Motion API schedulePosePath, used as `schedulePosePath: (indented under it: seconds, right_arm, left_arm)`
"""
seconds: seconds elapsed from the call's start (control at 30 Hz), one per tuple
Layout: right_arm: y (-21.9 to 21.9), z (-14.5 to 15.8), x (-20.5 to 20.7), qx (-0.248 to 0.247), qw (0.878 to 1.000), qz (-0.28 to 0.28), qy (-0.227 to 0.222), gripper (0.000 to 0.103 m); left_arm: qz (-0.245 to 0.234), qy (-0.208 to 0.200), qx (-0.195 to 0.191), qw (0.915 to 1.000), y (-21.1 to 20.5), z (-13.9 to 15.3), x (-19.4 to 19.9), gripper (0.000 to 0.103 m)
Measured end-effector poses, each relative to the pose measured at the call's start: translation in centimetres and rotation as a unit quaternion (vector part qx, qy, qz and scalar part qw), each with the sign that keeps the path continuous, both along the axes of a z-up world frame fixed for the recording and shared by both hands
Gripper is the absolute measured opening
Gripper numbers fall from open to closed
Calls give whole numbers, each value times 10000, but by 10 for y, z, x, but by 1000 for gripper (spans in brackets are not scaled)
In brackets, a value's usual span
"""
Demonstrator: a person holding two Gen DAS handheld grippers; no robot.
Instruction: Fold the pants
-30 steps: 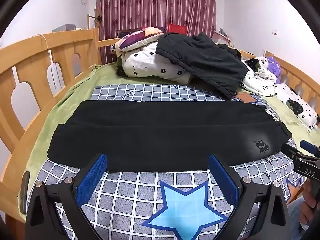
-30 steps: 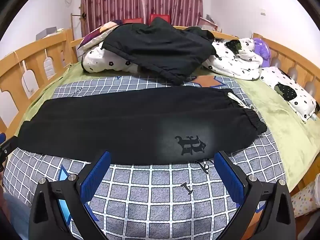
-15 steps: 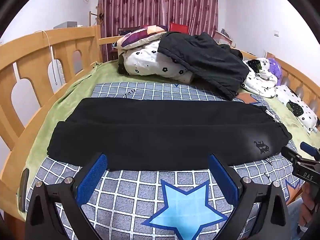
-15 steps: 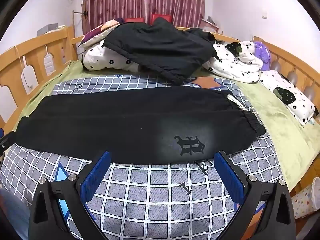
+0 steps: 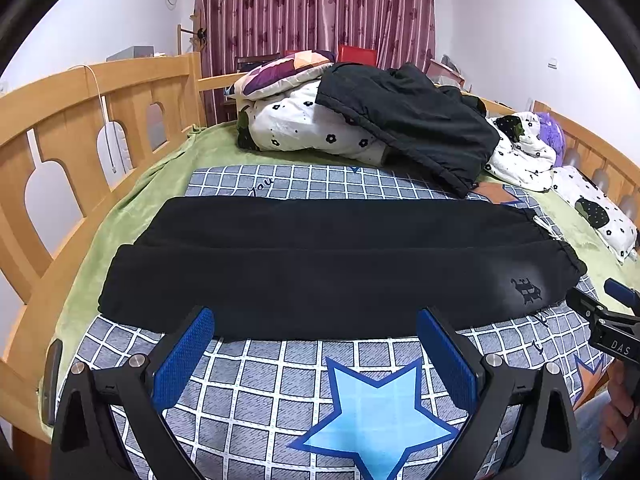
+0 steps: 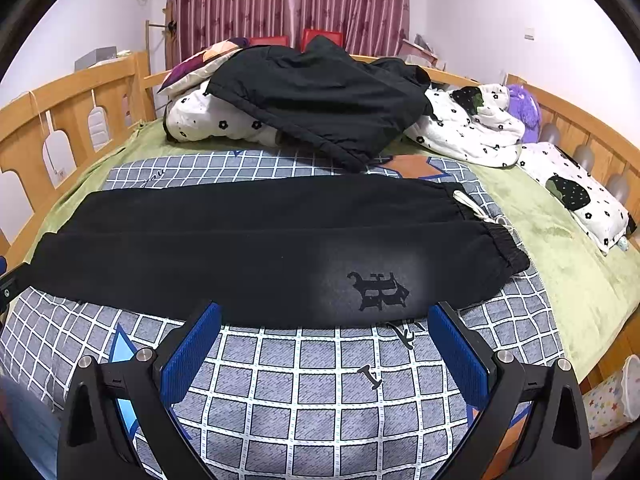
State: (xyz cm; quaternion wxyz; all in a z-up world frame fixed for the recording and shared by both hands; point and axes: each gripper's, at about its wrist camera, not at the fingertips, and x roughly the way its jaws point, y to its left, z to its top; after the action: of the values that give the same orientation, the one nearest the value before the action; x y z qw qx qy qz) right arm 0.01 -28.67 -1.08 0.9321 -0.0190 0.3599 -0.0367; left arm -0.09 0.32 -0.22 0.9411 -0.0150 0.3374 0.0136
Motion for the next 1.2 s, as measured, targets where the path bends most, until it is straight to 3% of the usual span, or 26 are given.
schedulePosePath:
  seconds: [1.2]
  right_arm:
    - [4, 2, -2, -88, 10000, 27, -20, 101]
  left_arm:
    - [14, 6, 29, 10000, 1, -1, -1, 102]
